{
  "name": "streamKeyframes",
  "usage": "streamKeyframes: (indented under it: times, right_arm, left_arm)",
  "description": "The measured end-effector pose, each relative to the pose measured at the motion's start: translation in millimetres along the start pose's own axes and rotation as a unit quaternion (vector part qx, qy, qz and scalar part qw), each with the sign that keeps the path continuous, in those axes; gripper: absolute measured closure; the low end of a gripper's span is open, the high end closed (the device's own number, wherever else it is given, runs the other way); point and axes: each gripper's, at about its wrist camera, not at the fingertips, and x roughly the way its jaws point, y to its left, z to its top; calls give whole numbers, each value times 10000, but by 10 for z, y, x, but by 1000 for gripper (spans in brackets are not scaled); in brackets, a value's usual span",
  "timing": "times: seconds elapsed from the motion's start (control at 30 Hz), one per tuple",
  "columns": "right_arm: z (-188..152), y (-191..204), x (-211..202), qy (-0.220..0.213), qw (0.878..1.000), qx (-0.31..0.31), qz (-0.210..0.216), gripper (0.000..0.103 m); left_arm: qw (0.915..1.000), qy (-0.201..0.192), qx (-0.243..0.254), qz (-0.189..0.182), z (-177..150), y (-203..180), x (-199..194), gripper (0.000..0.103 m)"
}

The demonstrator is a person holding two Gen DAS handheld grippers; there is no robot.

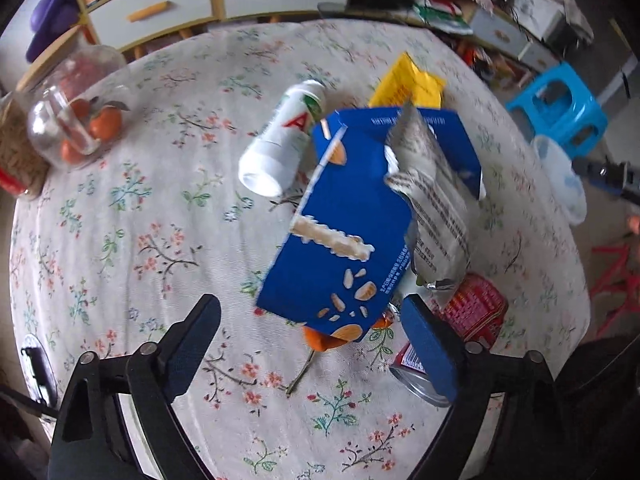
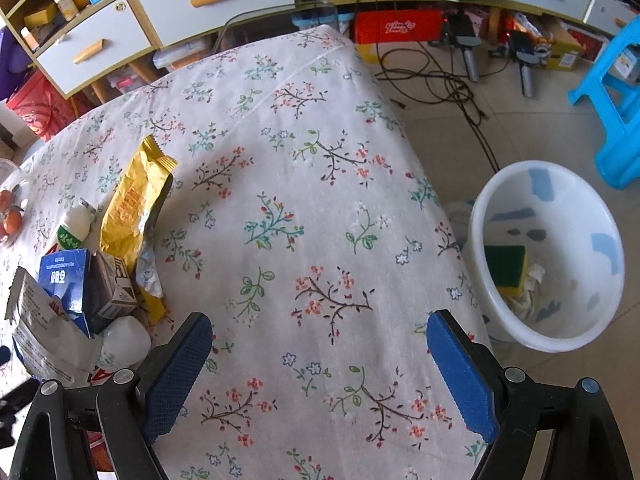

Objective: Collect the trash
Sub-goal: 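Return the left gripper to the table and grasp the blue biscuit box, then grasp the silver foil packet with the right gripper while the left holds the blue box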

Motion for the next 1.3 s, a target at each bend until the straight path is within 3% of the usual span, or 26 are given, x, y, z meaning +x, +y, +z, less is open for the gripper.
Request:
streamKeyframes:
  times: [0.13, 0.3, 0.33, 0.83, 1.3]
  right_arm:
    - [-15, 19, 10, 13, 10000, -24, -9, 12]
    - [-26, 60, 14, 20, 10000, -55, 13, 12]
    - [-26, 81, 16, 19, 10000, -70, 21, 12]
    - [-42, 614, 121, 118, 9986, -347, 386, 12]
    - [-308, 1534, 124, 163, 9823, -1412, 1222, 12]
  left_arm:
    - [9998, -54, 201, 51, 41, -110, 69, 15]
    - [9996, -212, 181, -60, 80, -120, 22, 38]
    - [9995, -248, 162, -78, 77, -105, -3, 39]
    - [9948, -634, -798, 32, -135, 428, -369, 39]
    - [9880, -516, -1446, 158, -641, 1000, -392, 39]
